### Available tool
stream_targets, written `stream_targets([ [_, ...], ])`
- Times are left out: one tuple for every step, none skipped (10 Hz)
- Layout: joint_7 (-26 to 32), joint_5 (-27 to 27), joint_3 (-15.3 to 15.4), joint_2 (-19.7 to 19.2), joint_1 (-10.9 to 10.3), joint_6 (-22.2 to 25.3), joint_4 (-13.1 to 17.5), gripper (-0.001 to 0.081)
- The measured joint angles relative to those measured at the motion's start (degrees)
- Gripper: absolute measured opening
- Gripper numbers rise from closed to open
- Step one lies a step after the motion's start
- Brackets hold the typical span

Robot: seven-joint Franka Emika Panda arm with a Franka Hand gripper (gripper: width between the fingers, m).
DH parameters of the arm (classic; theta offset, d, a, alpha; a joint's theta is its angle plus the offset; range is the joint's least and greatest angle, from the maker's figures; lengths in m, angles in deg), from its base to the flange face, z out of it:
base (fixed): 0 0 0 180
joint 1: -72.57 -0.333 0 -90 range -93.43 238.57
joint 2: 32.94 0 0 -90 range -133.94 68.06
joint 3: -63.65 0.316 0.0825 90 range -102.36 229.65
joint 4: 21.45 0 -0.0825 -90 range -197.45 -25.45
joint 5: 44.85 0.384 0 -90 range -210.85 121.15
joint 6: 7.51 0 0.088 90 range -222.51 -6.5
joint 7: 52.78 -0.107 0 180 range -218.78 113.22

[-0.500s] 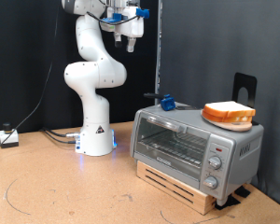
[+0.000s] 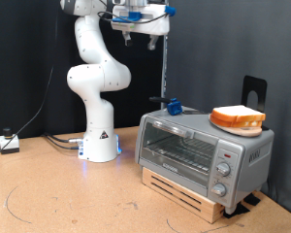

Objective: Make a piece of toast with the oven

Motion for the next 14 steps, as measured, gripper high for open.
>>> stream_targets([
  [6.4,-1.4,-0.5,0.0,-1.0,-1.2,-0.2,0.0807],
  [12.1,-2.3,-1.3,-1.1,-1.9,-2.7,-0.6,0.0807],
  [9.7,-1.9,-1.2,-1.0,-1.5,-2.6,-0.6,0.0807],
  [14.1,0.3,-2.0,-1.0,-2.3,-2.2,-0.6,0.0807],
  [20.8,1.7,-4.0,-1.0,-3.7,-2.3,-0.7,0.0807],
  [28.0,2.1,-6.3,-1.4,-4.8,-4.2,-1.2,0.0807],
  [35.7,1.9,-8.3,-2.4,-5.8,-8.3,-2.1,0.0807],
  [41.6,-0.2,-9.3,-3.7,-6.2,-13.7,-3.3,0.0807],
  [45.3,-1.6,-9.1,-4.3,-6.4,-16.9,-3.9,0.0807],
  [44.6,-0.6,-9.2,-4.2,-6.3,-15.6,-3.8,0.0807],
  [49.7,1.8,-10.4,-4.1,-7.2,-14.2,-3.8,0.0807],
  [57.0,3.5,-13.0,-4.0,-8.6,-13.5,-3.9,0.0807],
  [64.9,4.0,-15.8,-4.3,-10.0,-13.5,-4.2,0.0807],
  [72.7,4.0,-18.4,-5.5,-11.3,-13.5,-4.3,0.0807],
])
